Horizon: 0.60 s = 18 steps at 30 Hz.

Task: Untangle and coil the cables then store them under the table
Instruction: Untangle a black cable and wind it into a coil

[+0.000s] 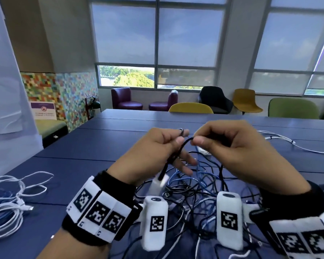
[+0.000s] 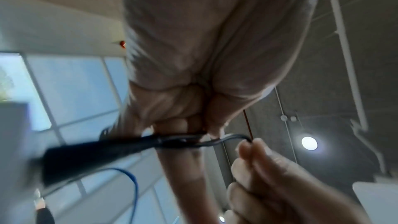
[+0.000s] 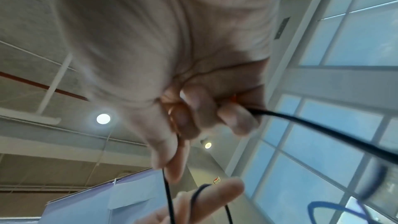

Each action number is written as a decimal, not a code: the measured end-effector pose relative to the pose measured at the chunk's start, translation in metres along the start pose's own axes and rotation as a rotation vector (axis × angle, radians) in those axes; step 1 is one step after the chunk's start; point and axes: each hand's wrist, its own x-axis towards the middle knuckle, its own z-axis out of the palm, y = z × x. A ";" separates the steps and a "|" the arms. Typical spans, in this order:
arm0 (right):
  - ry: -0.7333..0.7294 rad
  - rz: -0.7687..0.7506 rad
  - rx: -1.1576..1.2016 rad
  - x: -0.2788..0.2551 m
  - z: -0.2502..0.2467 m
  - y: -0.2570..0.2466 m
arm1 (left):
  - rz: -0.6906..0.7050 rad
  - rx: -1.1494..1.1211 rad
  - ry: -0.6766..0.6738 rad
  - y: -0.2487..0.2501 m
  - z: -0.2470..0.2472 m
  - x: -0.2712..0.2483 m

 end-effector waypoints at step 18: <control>0.014 0.246 -0.129 0.011 0.039 0.054 | 0.220 -0.880 0.034 0.015 -0.004 -0.002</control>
